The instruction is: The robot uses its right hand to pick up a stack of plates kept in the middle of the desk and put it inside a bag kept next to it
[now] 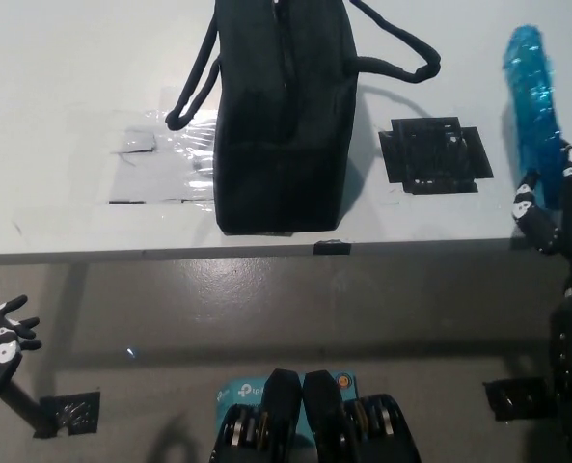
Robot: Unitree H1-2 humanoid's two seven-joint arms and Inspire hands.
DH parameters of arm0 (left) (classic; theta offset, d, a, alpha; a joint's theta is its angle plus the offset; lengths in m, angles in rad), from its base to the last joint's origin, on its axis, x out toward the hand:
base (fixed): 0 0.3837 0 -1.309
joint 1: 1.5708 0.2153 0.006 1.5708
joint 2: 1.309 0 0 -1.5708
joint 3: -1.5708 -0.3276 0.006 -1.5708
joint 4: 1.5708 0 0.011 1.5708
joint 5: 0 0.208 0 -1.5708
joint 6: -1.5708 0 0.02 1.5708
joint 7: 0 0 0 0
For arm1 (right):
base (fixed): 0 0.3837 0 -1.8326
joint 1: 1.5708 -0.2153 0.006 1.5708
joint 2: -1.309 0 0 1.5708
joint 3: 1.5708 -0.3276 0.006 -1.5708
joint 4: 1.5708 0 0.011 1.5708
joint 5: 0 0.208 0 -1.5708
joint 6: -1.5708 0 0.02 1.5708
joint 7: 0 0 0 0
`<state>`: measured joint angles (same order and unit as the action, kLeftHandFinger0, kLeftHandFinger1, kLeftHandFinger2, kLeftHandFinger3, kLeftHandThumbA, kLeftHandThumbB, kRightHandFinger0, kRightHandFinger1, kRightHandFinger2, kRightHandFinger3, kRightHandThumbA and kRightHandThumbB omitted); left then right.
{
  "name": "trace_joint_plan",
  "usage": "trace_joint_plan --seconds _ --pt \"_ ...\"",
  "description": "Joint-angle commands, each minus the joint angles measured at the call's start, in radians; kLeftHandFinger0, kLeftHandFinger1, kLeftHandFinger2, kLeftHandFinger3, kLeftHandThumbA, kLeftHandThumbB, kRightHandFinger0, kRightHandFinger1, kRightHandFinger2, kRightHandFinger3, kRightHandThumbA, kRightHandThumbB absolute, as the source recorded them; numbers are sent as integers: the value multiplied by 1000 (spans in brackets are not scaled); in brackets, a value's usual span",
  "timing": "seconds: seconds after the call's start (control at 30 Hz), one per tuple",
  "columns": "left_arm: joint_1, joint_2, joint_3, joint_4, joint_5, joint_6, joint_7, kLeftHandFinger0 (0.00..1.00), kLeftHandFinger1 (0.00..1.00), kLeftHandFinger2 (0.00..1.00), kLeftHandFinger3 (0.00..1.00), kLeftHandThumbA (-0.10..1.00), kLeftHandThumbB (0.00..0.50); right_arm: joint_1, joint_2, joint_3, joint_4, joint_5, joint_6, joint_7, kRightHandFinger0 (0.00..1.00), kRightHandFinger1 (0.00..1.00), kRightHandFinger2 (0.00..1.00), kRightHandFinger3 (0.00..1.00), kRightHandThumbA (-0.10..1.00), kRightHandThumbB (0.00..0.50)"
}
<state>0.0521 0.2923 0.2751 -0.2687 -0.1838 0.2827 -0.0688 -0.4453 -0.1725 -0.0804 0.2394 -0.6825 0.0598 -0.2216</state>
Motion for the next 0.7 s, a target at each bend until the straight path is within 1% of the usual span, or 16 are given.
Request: trace_joint_plan --seconds 0.0,0.07,0.1,0.13,0.17,0.2,0.23,0.3,0.33,0.4,0.47,0.5,0.53,0.57,0.6,0.67 --pt "2 25 2 -56 10 -28 -9 656 738 842 1000 -100 5 -157 66 -267 -389 753 271 225 0 0 313 304 -100 134" --pt "2 24 -1 -57 12 -30 -9 659 739 842 1000 -100 11 -167 59 -262 -398 757 277 241 0 0 309 313 -100 116" --pt "2 25 -1 -56 8 -32 -12 661 741 843 1000 -100 9 -177 61 -259 -407 745 292 241 0 0 314 308 -100 123" --pt "2 28 -2 -52 9 -39 -16 661 742 845 1000 -100 11 -186 57 -253 -409 758 286 253 0 0 314 311 -100 115" --pt "2 30 -2 -49 10 -39 -16 662 745 852 1000 -100 22 -204 59 -248 -419 759 294 257 0 0 322 326 -100 127" --pt "2 30 -2 -48 11 -38 -16 662 746 855 1000 -100 22 -212 60 -247 -424 760 300 259 0 0 322 327 -100 127" --pt "1 27 -2 -55 12 -25 -10 664 749 858 1000 -100 20 -241 66 -243 -445 749 331 256 0 0 330 294 -100 114" --pt "2 25 -1 -58 13 -25 -9 666 748 856 1000 -100 18 -262 78 -248 -462 750 358 247 0 0 296 248 -100 123" --pt "1 31 0 -56 11 -31 -14 666 744 851 1000 -100 22 -281 82 -245 -468 755 361 248 0 0 260 169 -100 115" --pt "1 31 1 -55 9 -31 -15 665 741 847 1000 -100 23 -299 82 -237 -480 745 365 248 0 0 219 111 -100 126" --pt "1 32 -1 -50 11 -35 -16 660 741 845 1000 -100 23 -315 85 -235 -487 739 373 244 0 0 223 87 -100 158" --pt "1 31 -2 -51 13 -34 -15 658 740 844 1000 -100 23 -319 86 -235 -490 737 379 245 0 0 226 86 -100 161" --pt "1 31 -2 -51 11 -35 -16 656 740 846 1000 -100 18 -331 86 -234 -492 739 385 248 0 0 240 85 -100 190" --pt "-1 29 -1 -51 10 -35 -16 654 738 844 1000 -100 17 -343 78 -226 -486 744 364 260 0 0 239 89 -100 173" --pt "-1 28 0 -50 8 -34 -15 654 739 844 1000 -100 20 -350 76 -224 -485 746 362 264 0 0 238 88 -100 193" --pt "3 27 -5 -56 14 -30 -14 649 740 849 1000 -100 17 -364 69 -221 -477 753 362 273 0 0 240 96 -100 209"
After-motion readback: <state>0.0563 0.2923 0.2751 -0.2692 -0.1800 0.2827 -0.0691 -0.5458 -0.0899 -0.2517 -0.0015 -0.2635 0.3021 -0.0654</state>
